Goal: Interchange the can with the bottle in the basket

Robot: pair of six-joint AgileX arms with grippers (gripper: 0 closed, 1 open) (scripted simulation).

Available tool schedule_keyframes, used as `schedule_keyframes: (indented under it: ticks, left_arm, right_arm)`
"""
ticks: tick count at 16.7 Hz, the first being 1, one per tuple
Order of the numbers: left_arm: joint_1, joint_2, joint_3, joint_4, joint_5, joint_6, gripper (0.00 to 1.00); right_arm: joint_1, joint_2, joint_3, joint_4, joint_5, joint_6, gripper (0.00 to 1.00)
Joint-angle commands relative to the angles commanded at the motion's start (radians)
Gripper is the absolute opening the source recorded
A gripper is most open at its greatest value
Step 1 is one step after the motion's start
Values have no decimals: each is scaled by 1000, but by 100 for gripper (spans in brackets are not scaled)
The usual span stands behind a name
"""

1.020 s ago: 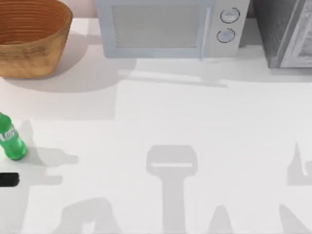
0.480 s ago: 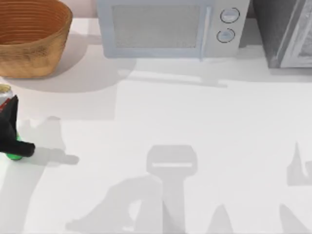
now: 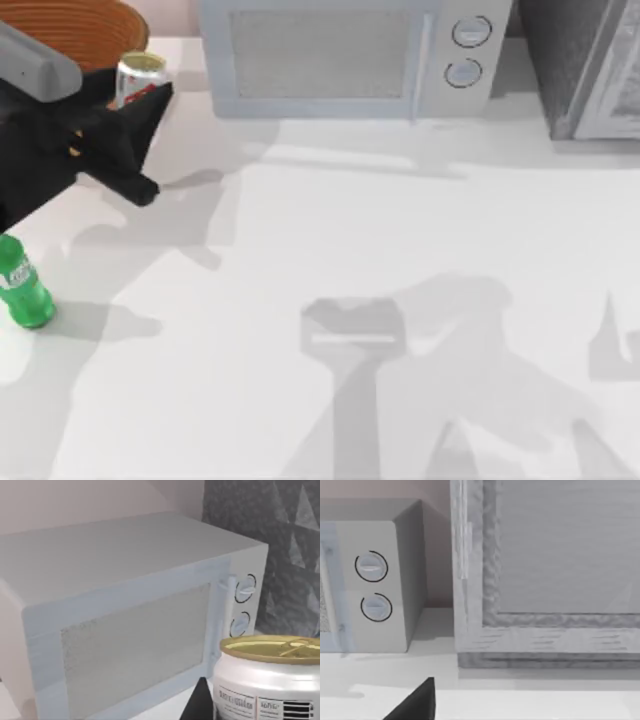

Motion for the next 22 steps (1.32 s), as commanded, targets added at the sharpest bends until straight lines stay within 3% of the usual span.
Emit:
schedule_keyframes:
  ticks: [13, 18, 22]
  left_arm:
    - [-172, 1018, 529, 541, 546, 2, 0]
    - [-209, 1246, 649, 656, 673, 2, 0]
    - [-220, 1315, 686, 690, 712, 2, 0]
  right_arm:
    - [0, 0, 0, 0, 0, 0, 100]
    - [0, 0, 0, 0, 0, 0, 100]
    - [0, 0, 0, 0, 0, 0, 100]
